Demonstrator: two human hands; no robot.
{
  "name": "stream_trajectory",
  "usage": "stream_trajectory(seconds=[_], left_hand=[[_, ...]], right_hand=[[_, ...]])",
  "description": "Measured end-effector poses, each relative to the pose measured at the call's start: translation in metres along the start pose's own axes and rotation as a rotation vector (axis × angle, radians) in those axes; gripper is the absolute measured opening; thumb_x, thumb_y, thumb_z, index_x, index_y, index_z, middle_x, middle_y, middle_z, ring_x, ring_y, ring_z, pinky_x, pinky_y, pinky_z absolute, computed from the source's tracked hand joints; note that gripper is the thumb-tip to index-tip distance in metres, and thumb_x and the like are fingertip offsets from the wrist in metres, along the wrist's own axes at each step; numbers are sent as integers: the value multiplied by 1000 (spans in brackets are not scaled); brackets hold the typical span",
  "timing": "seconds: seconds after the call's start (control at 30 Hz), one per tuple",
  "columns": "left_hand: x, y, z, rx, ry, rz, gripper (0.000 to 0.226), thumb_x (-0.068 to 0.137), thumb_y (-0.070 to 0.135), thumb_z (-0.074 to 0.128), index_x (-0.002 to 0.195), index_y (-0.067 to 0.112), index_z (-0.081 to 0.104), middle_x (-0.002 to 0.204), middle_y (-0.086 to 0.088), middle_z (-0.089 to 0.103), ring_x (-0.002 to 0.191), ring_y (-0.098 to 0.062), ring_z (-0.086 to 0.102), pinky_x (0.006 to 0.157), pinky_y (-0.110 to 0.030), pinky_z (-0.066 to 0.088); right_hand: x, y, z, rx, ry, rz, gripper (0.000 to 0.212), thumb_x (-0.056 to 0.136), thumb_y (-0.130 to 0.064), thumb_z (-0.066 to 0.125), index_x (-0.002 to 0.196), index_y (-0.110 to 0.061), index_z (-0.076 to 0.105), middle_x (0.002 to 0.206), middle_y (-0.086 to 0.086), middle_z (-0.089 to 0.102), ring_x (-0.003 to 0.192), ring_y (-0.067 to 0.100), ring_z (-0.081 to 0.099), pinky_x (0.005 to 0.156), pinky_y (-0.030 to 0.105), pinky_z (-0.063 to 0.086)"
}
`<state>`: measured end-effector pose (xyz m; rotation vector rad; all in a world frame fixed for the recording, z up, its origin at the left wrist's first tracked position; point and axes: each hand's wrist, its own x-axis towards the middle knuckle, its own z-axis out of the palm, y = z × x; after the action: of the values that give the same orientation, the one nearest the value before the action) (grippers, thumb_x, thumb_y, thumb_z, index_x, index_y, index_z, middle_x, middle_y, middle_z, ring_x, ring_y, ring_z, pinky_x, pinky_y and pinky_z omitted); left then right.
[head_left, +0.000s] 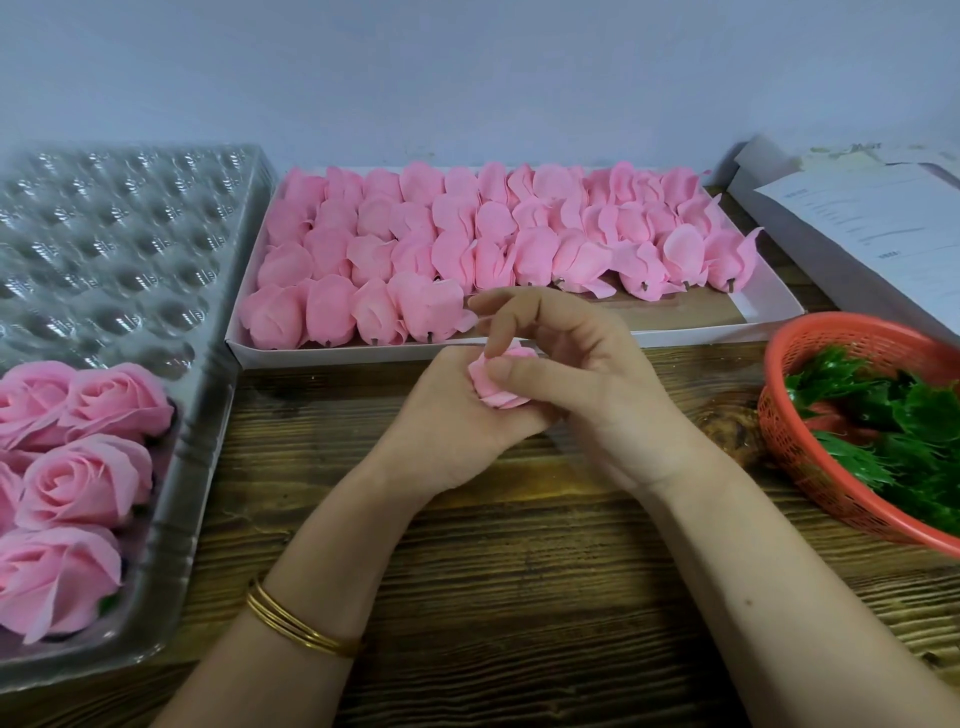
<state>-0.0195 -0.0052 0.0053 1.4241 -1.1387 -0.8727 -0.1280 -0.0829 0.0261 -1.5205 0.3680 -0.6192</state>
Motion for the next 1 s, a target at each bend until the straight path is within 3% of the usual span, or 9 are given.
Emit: stream_trajectory(seconds=[0.17,0.37,0.47,0.63,0.8,0.9,1.0], left_hand=[[0,2,0,27,-28,-8,7,85,-1,72,90,-1,67,87,-21,69,90,-33,68,82,-53,54],[0,2,0,32,-83,2,7,84,-4,72,88,0,67,85,-17,69,87,-26,69,81,-39,56],[-1,4,0,36,-114,-12,16,85,-3,72,99,1,68,94,-15,72,94,-23,70,87,-43,55],[-1,5,0,30,-115,-10,20,84,-5,72,102,1,68,98,-14,72,98,-23,69,90,-44,54],[-1,4,1,25,-131,12,16,82,-7,72,92,3,66,92,-14,70,92,-23,69,86,-38,55],[-1,3,1,20,-136,20,21,80,-5,74,87,13,67,89,-5,71,89,-15,70,80,-26,57],[-1,3,2,-29,-128,1,26,79,-5,76,90,17,67,92,-5,72,93,-16,71,87,-27,57]], right_hand=[[-1,-2,-1,-6,-19,37,9,70,-6,63,74,-13,62,115,7,64,113,9,60,98,29,44],[-2,-6,-3,-24,-66,46,10,69,-3,61,75,-11,61,113,8,63,106,10,60,97,28,45],[-2,-6,-4,8,-77,58,10,70,-2,58,75,-10,61,110,7,63,106,12,61,96,27,45],[-2,-6,-4,19,-93,46,12,70,-1,57,72,-12,62,104,6,64,101,10,61,91,22,46],[-2,-5,-4,27,-129,30,13,71,2,59,74,-10,61,103,5,64,97,8,62,87,20,48],[-2,-4,-6,16,-145,27,14,71,2,62,76,-11,63,102,4,64,95,10,62,84,22,49],[-1,-2,-8,28,-154,27,16,72,2,66,77,-13,67,100,-2,66,95,8,63,83,21,49]])
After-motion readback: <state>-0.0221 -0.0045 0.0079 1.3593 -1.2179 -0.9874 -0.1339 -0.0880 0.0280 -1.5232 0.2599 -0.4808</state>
